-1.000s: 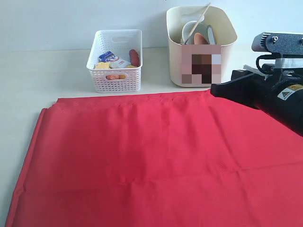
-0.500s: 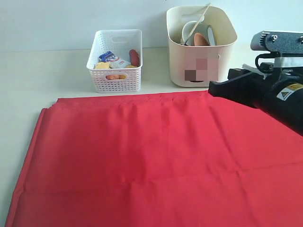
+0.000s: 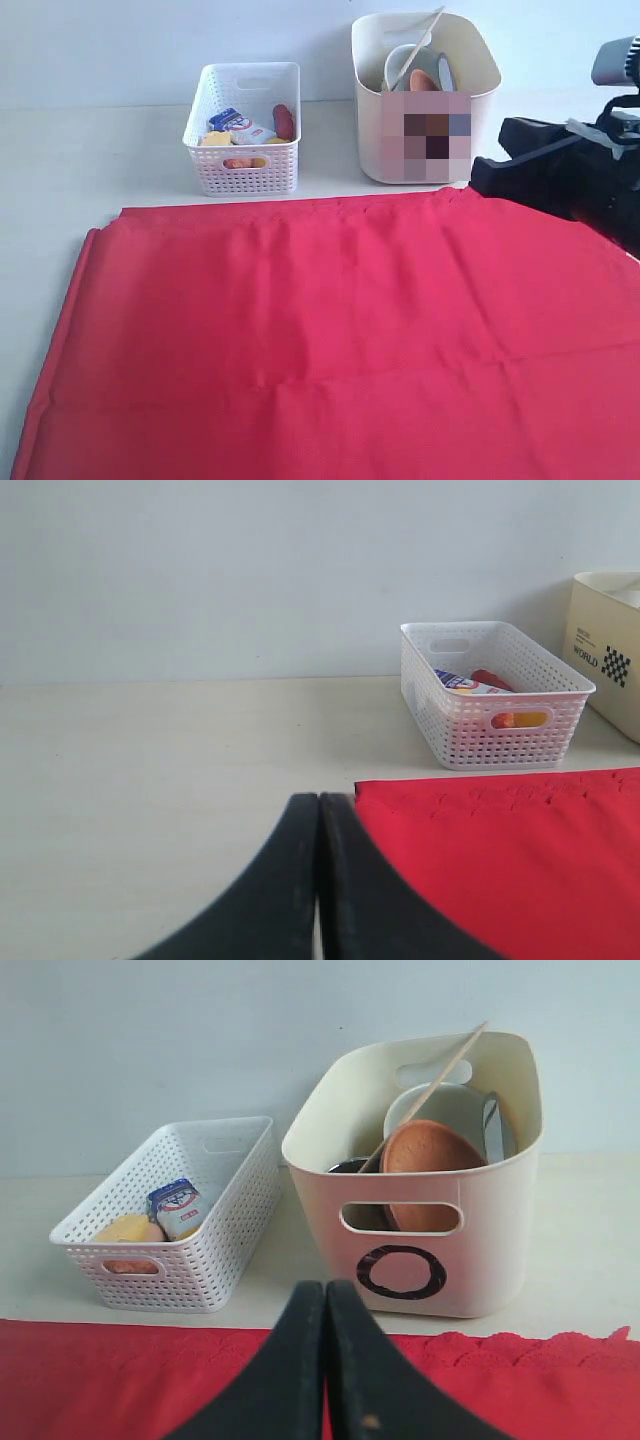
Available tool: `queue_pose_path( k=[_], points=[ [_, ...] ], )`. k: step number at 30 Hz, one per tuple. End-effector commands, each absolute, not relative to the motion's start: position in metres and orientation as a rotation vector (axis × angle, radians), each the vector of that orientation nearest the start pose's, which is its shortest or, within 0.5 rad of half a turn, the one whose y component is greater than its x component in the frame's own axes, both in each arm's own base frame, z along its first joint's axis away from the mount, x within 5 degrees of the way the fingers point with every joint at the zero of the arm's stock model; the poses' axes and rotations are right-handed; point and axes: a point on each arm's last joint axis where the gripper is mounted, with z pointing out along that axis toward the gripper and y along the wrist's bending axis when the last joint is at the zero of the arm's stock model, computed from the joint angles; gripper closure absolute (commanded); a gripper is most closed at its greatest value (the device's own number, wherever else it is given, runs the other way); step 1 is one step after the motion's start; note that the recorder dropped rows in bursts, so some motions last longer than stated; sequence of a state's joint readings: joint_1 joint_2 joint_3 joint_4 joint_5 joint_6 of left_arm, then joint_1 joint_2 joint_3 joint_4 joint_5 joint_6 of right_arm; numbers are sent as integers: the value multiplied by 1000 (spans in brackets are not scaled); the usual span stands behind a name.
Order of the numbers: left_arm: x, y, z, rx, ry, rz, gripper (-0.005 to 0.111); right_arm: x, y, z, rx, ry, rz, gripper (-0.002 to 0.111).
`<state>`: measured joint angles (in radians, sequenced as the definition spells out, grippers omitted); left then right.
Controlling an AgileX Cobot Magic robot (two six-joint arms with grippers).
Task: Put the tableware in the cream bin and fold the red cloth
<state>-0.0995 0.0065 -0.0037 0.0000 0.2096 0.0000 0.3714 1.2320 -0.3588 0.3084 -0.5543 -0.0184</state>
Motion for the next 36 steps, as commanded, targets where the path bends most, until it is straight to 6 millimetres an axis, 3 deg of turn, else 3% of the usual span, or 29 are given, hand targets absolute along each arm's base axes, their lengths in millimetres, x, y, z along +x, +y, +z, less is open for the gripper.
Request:
queue_pose_path(
  k=[1, 14, 21, 26, 31, 36],
  points=[
    [56, -6, 194, 87, 1689, -78, 107, 211, 68, 218, -17, 1830, 294, 108],
    [56, -6, 194, 87, 1689, -78, 107, 209, 69, 213, 6, 1896, 325, 108],
    [56, -6, 196, 49, 1670, -119, 107, 204, 78, 207, -255, 1962, 291, 108],
    [56, -7, 208, -351, 1527, -546, 107, 203, 81, 203, -324, 2106, 285, 108],
    [54, -2, 225, -375, 1319, -571, 107, 204, 80, 202, -335, 2179, 258, 108],
    [52, -2, 233, -278, 1246, -485, 107, 212, 83, 194, -327, 2296, 234, 108]
  ],
)
